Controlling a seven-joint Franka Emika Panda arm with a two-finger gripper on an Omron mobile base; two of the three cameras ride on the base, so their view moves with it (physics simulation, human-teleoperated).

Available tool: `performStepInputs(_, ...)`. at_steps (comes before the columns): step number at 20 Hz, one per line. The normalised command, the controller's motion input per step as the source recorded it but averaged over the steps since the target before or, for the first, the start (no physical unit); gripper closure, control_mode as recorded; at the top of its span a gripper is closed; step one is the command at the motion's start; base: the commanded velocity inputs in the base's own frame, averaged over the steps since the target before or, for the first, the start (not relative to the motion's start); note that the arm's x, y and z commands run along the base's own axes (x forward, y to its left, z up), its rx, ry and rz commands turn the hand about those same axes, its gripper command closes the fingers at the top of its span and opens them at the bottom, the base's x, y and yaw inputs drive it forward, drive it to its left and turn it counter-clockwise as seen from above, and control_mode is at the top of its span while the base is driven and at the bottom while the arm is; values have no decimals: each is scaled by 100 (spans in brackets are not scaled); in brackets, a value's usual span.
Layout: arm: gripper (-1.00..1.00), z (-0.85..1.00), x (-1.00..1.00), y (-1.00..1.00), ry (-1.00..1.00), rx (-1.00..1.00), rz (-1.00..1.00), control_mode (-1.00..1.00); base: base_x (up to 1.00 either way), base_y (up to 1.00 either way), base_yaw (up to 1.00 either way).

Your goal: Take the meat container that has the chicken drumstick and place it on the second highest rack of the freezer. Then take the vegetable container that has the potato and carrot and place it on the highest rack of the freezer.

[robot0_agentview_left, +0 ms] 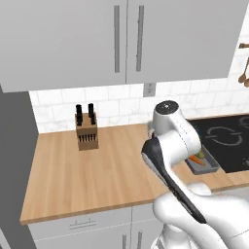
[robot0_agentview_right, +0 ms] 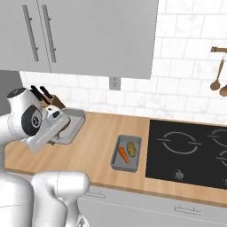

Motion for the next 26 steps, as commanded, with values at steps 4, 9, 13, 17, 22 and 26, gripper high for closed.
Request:
performStepInputs(4,100,45,-23,-43,-1,26,1,-100,0,0,0)
performStepInputs(9,100,-1,-11,0,-4,12,17,-100,0,0,0)
performStepInputs(13,100,0,-23,4,0,-14,16,-100,0,0,0)
performStepInputs(17,100,0,-24,0,0,-29,5,-100,0,0,0)
performStepInputs(22,100,0,-6,0,0,-2,0,-100,0,0,0)
performStepInputs(26,100,0,0,0,0,0,0,-100,0,0,0)
